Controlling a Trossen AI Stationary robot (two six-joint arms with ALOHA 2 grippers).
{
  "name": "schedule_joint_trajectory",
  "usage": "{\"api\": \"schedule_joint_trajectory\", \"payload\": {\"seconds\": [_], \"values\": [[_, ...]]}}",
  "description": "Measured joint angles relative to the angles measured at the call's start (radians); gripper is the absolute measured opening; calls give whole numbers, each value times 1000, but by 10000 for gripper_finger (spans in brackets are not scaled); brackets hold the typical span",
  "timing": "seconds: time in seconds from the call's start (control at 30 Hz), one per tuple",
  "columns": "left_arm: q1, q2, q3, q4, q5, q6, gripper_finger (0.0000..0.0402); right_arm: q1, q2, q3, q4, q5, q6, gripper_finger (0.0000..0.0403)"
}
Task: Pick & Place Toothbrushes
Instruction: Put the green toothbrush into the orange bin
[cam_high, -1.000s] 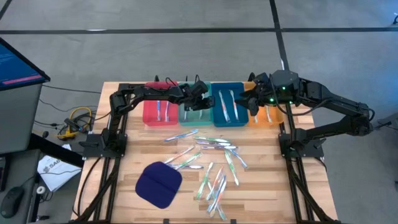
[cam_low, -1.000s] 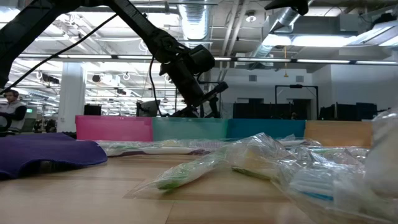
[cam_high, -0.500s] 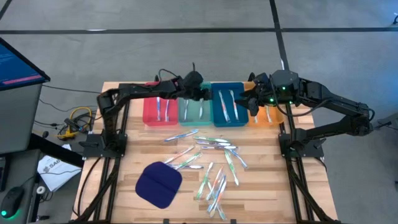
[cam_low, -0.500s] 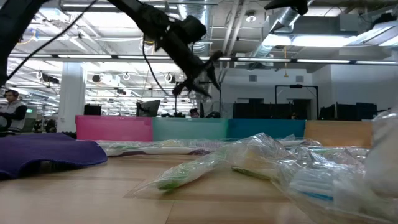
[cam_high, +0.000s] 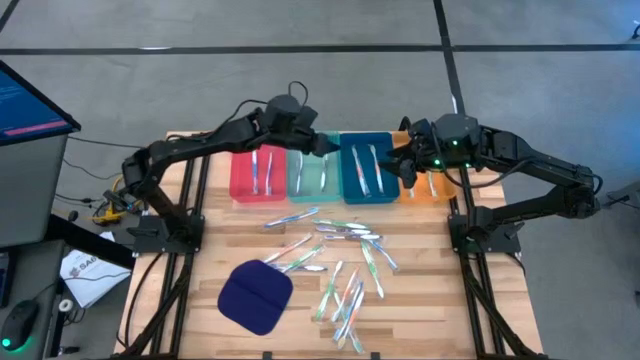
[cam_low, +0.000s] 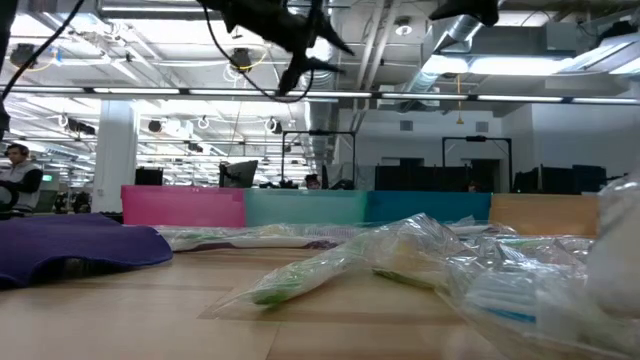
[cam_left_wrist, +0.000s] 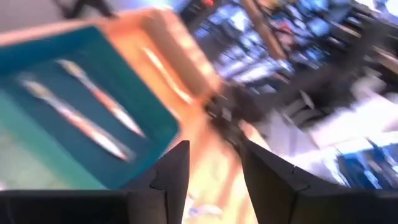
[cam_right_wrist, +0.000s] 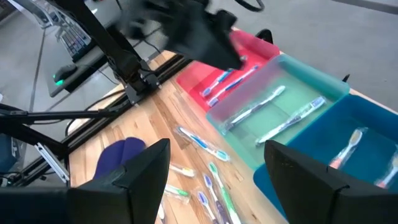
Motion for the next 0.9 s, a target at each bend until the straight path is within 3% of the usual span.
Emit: {"api": "schedule_joint_trajectory", "payload": {"seconds": [0.17,0.43,0.57,0.73,0.9], "values": [[-31,-33,0,7,111,-20,127,0,0,0,-17,0,-1,256],[-116,-41,0,6,167,69,118,2,0,0,-34,0,-27,256],[-160,-41,0,7,167,219,114,0,0,0,-47,0,-103,256],[-195,-41,0,10,132,227,105,0,0,0,-53,0,-221,256],[-220,-43,0,24,96,273,97,0,1,0,-20,0,-222,256]]}}
